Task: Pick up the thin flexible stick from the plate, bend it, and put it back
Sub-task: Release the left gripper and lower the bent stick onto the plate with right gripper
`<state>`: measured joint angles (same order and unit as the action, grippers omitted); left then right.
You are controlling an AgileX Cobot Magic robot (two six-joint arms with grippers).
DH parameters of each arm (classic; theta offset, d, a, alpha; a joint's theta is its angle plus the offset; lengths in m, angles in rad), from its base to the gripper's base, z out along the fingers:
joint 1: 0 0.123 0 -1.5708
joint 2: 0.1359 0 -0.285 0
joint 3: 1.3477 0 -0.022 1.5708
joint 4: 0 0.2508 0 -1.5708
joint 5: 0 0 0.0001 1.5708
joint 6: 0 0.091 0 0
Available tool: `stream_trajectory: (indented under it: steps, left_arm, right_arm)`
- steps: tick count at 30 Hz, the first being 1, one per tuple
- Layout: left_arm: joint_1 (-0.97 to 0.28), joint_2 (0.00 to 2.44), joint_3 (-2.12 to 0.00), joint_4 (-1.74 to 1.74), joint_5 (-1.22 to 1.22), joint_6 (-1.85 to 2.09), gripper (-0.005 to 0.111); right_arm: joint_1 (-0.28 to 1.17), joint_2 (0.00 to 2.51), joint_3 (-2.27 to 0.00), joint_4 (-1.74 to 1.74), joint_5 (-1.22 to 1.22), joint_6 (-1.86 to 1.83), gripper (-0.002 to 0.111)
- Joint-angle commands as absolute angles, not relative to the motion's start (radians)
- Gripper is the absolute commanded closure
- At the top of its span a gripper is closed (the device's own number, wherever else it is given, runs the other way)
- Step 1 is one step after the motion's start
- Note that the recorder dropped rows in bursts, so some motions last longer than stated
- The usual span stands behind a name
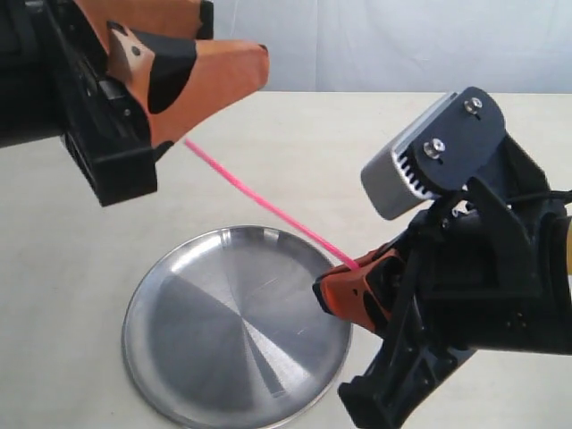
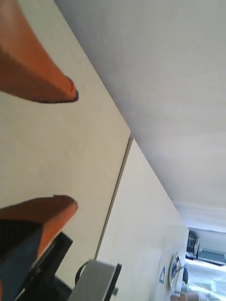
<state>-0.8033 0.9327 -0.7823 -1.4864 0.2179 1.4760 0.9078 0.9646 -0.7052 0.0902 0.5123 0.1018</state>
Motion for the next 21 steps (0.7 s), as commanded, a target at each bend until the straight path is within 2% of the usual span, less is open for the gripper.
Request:
stream_trajectory:
  steps: [1, 10, 16, 21]
  left_arm:
    - [-0.8, 0.901, -0.786, -1.466, 0.156, 1.471, 0.051]
    - [-0.8, 0.738, -0.786, -1.542, 0.137, 1.469, 0.064]
    - [-0.8, 0.643, -0.786, -1.434, 0.271, 1.467, 0.106]
    - [-0.8, 0.623, -0.786, -1.284, 0.339, 1.31, 0.107]
  right_arm:
    - [0.907, 0.963, -0.704, 0.073, 0.525, 0.102, 0.109]
    - [0.907, 1.019, -0.704, -0.155, 0.55, 0.245, 0.109]
    - [0.907, 1.215, -0.704, -0.236, 0.486, 0.264, 0.109]
    - [0.907, 1.425, -0.704, -0.236, 0.383, 0.264, 0.109]
